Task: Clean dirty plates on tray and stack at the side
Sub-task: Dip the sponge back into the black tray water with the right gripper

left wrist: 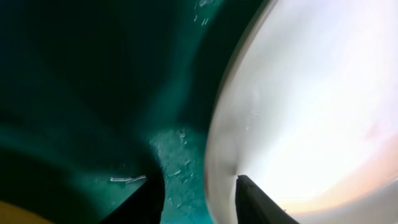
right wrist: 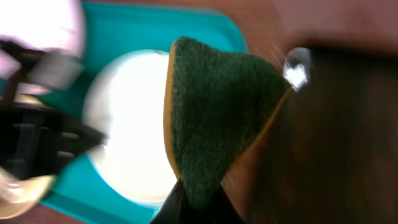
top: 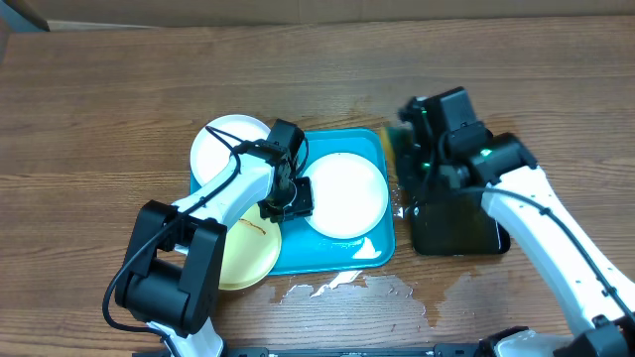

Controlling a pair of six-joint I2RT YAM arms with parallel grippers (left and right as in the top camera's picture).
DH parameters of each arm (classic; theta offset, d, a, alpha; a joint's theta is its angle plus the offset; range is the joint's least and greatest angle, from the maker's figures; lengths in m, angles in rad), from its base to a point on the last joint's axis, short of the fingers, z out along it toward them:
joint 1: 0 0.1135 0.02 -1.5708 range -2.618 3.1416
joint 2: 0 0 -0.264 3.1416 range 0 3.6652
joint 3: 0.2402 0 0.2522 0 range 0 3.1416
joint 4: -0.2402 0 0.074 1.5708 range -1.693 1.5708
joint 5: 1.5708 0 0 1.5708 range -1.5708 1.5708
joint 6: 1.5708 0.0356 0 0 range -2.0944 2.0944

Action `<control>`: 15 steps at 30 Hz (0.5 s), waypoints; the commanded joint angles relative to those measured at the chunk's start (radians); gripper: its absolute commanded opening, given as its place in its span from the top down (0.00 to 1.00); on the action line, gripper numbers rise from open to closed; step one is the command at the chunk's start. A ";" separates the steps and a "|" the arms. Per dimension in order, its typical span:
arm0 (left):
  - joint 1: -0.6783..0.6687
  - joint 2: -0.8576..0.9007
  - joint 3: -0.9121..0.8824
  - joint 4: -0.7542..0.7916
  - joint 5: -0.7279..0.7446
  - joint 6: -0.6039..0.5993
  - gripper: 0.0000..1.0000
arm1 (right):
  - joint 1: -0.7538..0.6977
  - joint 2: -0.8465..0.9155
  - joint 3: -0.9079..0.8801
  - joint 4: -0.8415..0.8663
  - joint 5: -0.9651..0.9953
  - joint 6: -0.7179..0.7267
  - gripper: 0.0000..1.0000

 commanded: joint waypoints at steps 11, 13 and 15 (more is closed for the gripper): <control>-0.002 0.016 -0.010 -0.016 0.010 0.124 0.96 | -0.226 0.003 -0.193 -0.106 -0.001 0.224 0.96; -0.002 0.016 -0.010 -0.008 0.010 0.166 0.96 | -0.226 0.003 -0.230 -0.088 0.004 0.236 0.96; -0.002 0.016 -0.010 -0.003 0.010 0.208 0.96 | -0.226 0.003 -0.259 -0.075 0.018 0.241 0.96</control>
